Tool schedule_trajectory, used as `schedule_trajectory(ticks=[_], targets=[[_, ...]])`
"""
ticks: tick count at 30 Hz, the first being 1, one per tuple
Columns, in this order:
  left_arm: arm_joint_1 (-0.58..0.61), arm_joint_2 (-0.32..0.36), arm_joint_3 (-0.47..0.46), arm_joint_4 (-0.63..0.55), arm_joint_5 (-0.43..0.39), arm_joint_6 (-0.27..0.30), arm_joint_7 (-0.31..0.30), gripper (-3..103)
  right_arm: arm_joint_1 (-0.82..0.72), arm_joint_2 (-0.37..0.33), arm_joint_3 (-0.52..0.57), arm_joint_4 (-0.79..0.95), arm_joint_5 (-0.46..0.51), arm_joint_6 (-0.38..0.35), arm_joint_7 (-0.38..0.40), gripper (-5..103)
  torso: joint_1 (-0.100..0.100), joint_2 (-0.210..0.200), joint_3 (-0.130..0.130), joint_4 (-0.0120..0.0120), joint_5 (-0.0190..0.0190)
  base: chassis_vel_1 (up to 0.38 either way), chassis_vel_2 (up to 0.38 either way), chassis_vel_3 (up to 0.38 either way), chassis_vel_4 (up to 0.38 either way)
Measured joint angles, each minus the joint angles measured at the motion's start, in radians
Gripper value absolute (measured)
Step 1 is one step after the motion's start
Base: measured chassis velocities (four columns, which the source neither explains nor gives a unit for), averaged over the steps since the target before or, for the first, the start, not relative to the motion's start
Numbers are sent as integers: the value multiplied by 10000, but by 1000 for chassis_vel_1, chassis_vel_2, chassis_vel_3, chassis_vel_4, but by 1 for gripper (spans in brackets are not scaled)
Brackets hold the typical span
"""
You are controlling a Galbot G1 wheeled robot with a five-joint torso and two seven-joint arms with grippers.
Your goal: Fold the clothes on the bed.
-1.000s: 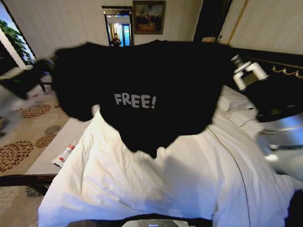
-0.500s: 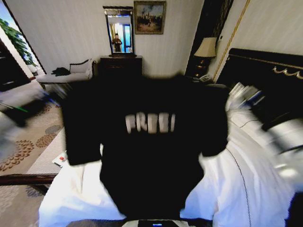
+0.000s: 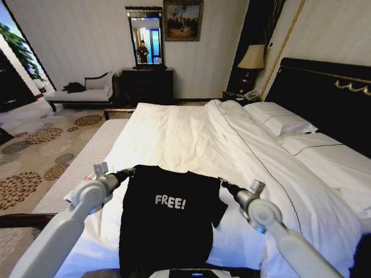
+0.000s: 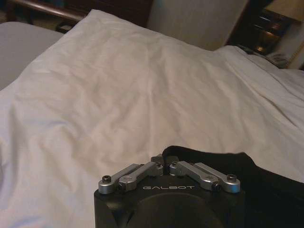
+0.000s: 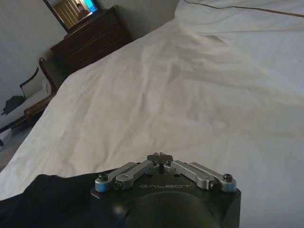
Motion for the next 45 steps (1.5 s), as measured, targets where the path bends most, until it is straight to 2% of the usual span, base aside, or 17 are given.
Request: schedule_trajectory(ticks=[3,4,6,8,12,20,28,30,35,40,45], targets=[[-702,-608,393,1283,760,-276,320,1,985,302,-523,-1187,-389,299,-403,0,-1,0,-1,-1,0,0,0,0,0],[-702,-608,393,1283,760,-276,320,1,985,302,-523,-1187,-389,299,-403,0,-1,0,-1,-1,0,0,0,0,0],[-1181,-1101,594,2358,1229,-483,492,1,1515,577,-820,-1935,-627,454,-598,0,0,0,0,-4,0,0,0,0,0],[-1244,-1174,612,2526,1282,-513,518,1,1602,634,-873,-2082,-677,482,-642,0,0,-1,0,-5,0,0,0,0,0],[-1662,-1870,712,3855,2069,-1013,883,1,2327,1110,-1386,-3473,-1129,923,-1285,0,-1,0,-1,-4,-1,0,0,0,0],[-2245,-2358,685,5121,2676,-1488,1220,1,3609,1774,-2096,-5120,-1737,1489,-2026,0,-2,-1,-1,-1,-1,0,0,0,0],[-3090,-2591,761,6219,2934,-2004,1549,1,4509,2027,-2455,-6007,-1989,1637,-2156,0,-3,1,-4,-6,-3,0,0,0,0],[-3370,-2789,964,6816,3268,-2096,1665,1,4753,2213,-2668,-6550,-2267,1614,-2137,0,-2,0,-3,-4,-1,0,0,0,0],[-3487,-3247,1126,7453,3905,-2167,1796,1,4896,2519,-3045,-7357,-2822,1689,-2188,0,-1,0,-2,-3,0,0,0,0,0],[-3381,-3436,1058,7799,4388,-2216,1835,1,4673,2666,-2960,-7199,-2856,1814,-2269,0,-2,0,-2,-4,1,0,0,0,0],[-2888,-3217,718,7563,4447,-2105,1671,1,4012,2401,-2658,-6029,-2358,1902,-2181,0,-2,2,-4,-7,-3,0,0,0,0]])
